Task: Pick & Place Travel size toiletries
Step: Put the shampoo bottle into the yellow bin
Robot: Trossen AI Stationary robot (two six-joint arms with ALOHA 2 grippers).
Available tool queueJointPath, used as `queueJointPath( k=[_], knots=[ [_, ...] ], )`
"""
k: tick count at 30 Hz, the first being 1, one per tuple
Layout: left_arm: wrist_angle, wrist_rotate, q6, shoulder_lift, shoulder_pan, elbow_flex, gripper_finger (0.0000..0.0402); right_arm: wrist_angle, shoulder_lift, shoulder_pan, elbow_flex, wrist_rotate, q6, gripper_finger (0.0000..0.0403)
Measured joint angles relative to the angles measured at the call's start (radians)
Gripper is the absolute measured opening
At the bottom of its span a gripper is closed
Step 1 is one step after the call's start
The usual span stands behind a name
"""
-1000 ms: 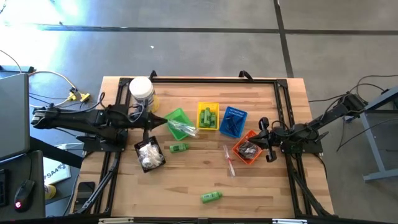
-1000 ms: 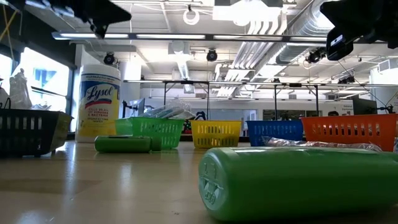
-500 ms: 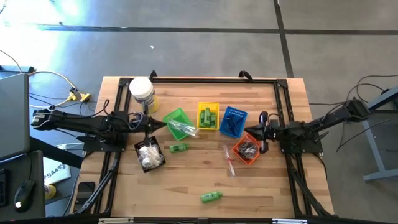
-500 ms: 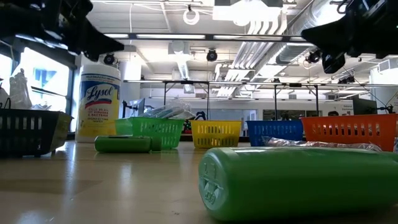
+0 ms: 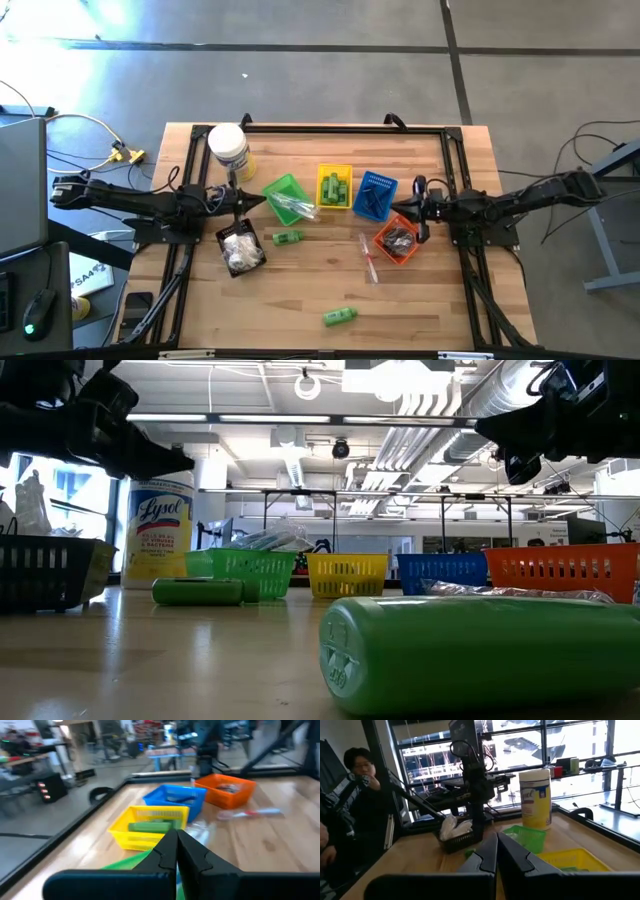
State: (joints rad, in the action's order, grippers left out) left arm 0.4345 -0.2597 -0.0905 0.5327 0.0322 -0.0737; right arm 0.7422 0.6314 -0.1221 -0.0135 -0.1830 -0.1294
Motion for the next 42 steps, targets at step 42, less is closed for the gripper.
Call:
queueJointPath(
  k=[42],
  knots=[
    [0.042, 0.007, 0.077, 0.000, 0.001, 0.038, 0.0000, -0.006, 0.029, -0.037, 0.000, -0.084, -0.073, 0.0003]
  ],
)
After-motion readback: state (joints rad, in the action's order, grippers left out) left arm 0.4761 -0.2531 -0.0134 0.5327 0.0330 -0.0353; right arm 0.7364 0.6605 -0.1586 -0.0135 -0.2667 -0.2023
